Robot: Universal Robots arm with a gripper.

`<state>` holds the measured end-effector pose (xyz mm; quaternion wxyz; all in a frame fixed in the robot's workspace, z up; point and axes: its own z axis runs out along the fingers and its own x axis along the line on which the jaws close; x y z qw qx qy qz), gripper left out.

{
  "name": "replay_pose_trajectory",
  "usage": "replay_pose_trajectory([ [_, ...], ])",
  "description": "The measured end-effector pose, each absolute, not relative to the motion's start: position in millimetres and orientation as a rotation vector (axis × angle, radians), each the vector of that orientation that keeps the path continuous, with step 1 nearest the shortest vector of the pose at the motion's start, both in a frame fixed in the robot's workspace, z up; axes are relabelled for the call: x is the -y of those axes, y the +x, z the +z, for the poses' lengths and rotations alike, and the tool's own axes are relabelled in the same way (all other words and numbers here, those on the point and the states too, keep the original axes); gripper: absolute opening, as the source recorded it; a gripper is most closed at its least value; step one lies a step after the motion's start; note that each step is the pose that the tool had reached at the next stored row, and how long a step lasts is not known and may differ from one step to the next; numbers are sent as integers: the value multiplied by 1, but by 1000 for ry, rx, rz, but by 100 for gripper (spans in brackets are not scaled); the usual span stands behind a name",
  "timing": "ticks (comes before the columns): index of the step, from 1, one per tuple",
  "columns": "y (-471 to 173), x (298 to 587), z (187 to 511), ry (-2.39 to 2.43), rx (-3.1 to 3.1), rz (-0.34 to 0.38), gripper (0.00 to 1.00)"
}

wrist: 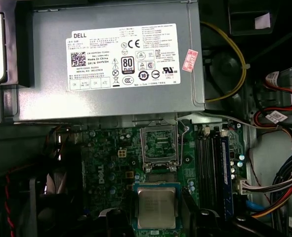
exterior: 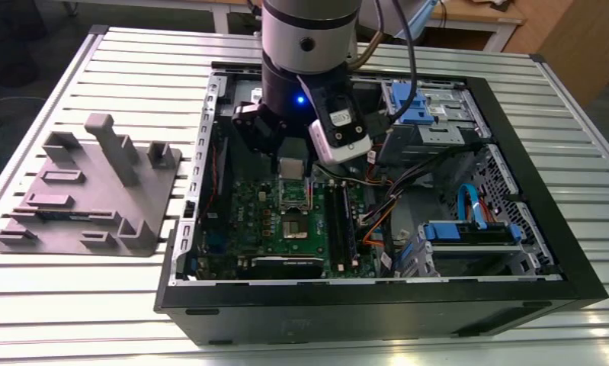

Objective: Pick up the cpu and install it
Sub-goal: 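Pick up the cpu and move it towards the insertion slot, then place the cpu into insertion slot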

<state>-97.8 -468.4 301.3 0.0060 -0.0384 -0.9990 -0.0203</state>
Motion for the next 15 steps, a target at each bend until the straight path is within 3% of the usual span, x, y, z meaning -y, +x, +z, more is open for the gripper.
replay_pose_trajectory([
  [15, -98, 468, 295, -120, 3127, -64, 47],
])
